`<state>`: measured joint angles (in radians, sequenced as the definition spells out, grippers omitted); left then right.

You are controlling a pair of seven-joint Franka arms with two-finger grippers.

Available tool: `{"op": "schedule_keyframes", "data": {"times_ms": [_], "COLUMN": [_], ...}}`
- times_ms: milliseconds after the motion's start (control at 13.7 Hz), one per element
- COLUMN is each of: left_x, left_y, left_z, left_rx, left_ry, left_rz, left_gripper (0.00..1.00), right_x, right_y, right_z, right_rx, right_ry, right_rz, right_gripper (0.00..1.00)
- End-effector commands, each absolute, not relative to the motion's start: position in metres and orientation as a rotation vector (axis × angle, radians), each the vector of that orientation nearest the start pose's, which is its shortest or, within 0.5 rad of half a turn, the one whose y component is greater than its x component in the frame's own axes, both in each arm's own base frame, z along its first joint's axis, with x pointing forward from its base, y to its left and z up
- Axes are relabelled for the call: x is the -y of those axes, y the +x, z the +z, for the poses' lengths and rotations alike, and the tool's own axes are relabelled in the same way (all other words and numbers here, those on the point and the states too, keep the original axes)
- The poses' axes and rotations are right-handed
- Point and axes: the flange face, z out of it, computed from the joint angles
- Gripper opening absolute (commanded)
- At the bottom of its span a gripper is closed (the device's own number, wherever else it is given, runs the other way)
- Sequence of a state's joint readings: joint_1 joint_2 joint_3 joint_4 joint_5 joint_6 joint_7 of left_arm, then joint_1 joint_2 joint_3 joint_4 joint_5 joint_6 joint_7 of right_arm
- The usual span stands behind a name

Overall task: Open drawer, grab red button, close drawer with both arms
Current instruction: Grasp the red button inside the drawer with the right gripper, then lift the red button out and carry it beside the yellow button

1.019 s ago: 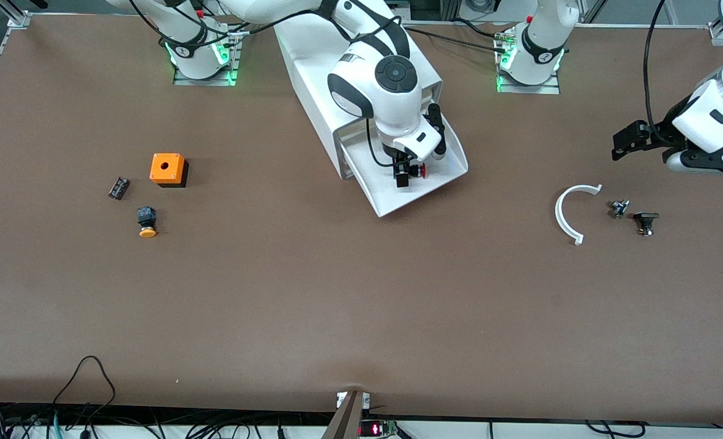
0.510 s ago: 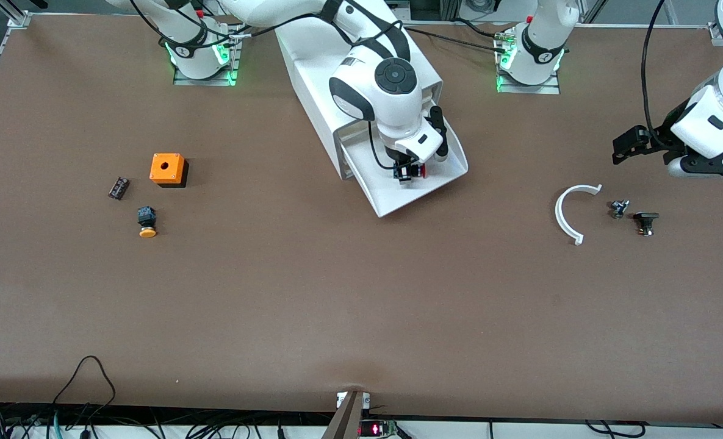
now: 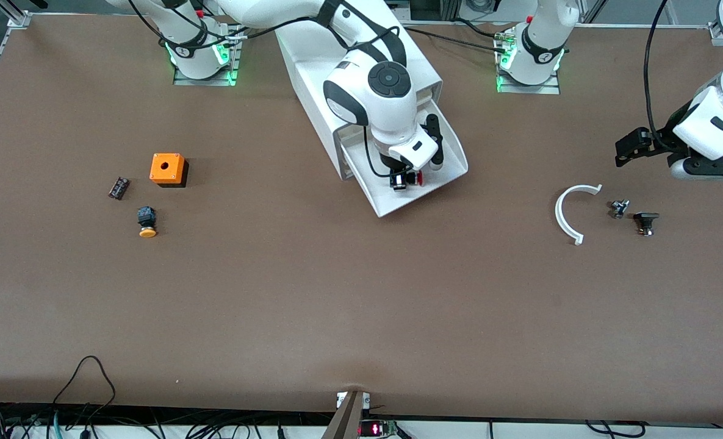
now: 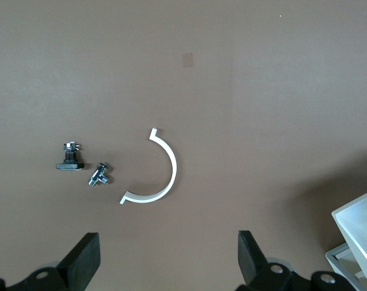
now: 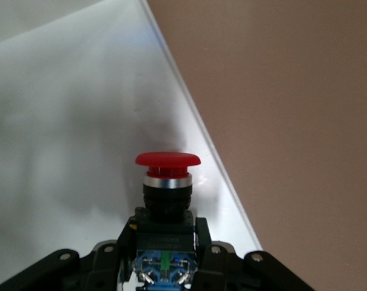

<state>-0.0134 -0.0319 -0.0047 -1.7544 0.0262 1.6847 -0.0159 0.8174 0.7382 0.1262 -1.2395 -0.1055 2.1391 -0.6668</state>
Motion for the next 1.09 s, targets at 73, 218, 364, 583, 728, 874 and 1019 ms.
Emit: {"op": "schedule_keyframes", "data": {"times_ms": [73,218,364,583,728,874,1019], "left_x": [0.01,0.01,0.011,0.01,0.013,0.032,0.026], "left_y": [0.553,0.559,0.565,0.567,0.575,0.577,0.578], "left_z": [0.571,0.568,0.572,0.572,0.558,0.566,0.565], "left_rx": [-0.004,-0.019,-0.021,-0.018,-0.034,-0.064,-0.052], "left_ry": [-3.088,-3.097,-3.101,-3.101,-3.097,-3.097,-3.105], "left_rz": [0.062,0.063,0.049,0.049,0.089,0.061,0.06], "left_gripper": [1.0,1.0,1.0,1.0,1.0,1.0,1.0], "right_x": [-0.584,-0.564,-0.534,-0.466,-0.418,-0.372,-0.319], "right_y": [0.472,0.489,0.515,0.566,0.587,0.598,0.604], "right_z": [0.428,0.451,0.461,0.456,0.452,0.441,0.409], "right_rx": [-2.099,-1.937,-1.714,-1.425,-1.239,-1.042,-0.655], "right_ry": [2.271,2.389,2.53,2.7,2.842,2.929,3.038], "right_rz": [0.347,0.394,0.414,0.381,0.336,0.263,0.144], "right_gripper": [0.23,0.23,0.24,0.25,0.25,0.25,0.25]}}
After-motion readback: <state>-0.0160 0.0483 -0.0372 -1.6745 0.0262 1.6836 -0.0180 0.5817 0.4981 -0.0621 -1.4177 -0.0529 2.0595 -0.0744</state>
